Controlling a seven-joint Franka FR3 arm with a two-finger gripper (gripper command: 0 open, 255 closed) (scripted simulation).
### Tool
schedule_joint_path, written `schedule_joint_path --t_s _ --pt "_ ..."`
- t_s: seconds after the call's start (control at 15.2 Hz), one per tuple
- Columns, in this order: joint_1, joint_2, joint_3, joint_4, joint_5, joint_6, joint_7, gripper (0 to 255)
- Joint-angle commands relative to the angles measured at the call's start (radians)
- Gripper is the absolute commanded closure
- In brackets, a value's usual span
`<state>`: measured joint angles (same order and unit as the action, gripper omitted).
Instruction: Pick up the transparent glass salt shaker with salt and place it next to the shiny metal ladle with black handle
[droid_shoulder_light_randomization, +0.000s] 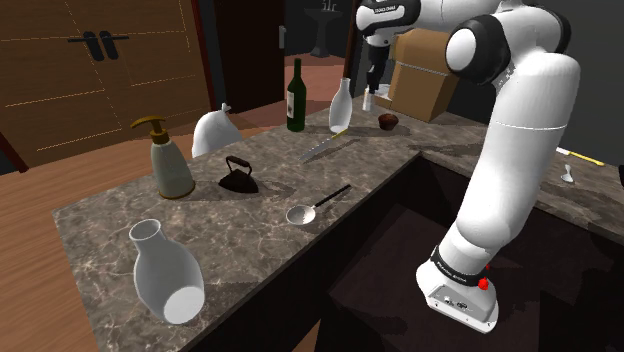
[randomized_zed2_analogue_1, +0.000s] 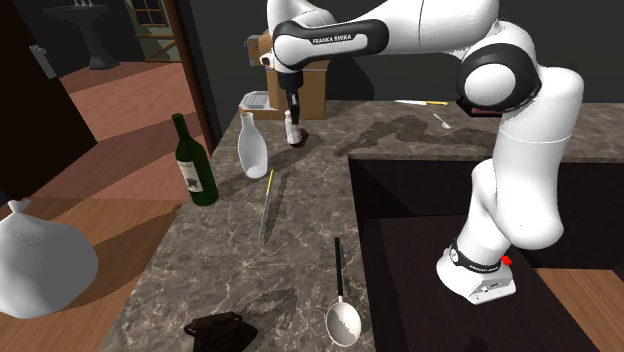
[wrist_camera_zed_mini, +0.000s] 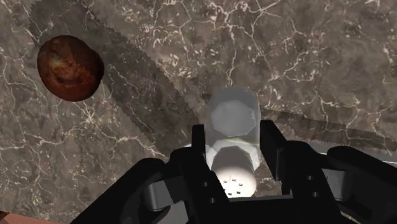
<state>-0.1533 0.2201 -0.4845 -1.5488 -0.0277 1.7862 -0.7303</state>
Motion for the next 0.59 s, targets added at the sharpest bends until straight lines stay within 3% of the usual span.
schedule_joint_path --t_s 0.0,0.53 --pt "0.041 -0.057 0.013 -0.06 -0.031 0.003 0.056 255" --pt "0.162 -0.224 0.097 -0.242 -0.113 0.008 0.272 255"
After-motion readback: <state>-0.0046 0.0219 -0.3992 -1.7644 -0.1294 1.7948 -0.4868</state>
